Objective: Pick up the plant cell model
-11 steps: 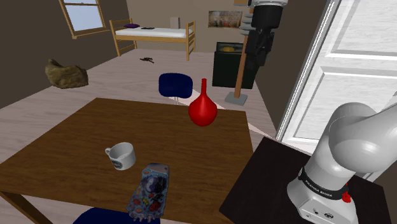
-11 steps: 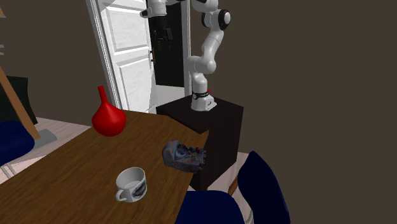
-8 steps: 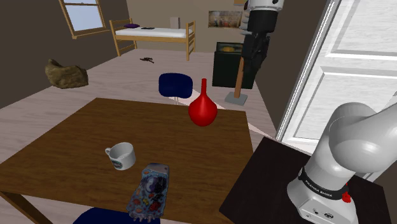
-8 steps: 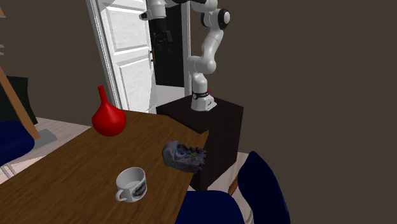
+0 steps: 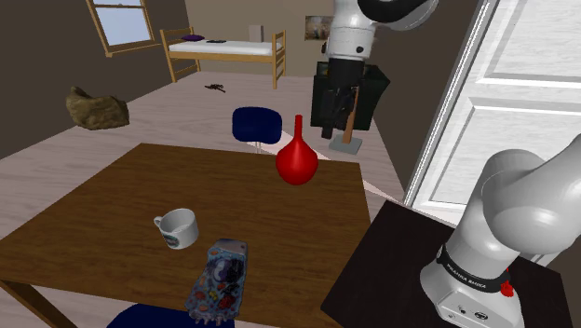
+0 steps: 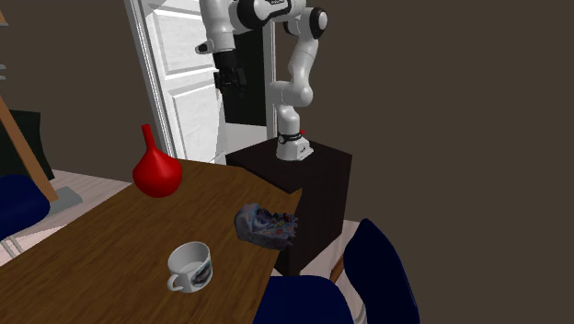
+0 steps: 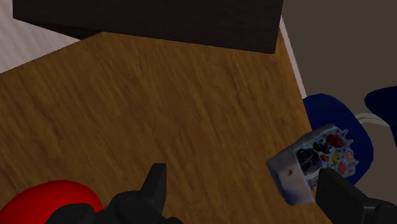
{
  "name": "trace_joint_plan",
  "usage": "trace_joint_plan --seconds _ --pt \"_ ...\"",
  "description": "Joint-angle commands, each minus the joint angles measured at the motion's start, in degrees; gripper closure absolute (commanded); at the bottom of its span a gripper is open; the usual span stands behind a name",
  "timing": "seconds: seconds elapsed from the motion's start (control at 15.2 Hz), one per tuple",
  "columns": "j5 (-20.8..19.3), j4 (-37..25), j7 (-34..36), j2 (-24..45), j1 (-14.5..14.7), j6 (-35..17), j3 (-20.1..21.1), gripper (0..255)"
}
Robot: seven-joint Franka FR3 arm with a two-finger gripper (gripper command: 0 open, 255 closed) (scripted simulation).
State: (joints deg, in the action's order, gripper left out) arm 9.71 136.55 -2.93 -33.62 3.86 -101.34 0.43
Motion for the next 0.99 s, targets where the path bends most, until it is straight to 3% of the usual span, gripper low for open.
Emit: trace_joint_plan --seconds 0.0,0.46,0.92 --pt "1.3 1.5 -0.9 2.7 1.1 -4.5 0.7 0" --pt "5.4 1.9 -5.3 14.2 4.5 -17.1 2.3 0" --pt "9.8 -1.6 -10.2 27.6 7.7 -27.6 4.3 0"
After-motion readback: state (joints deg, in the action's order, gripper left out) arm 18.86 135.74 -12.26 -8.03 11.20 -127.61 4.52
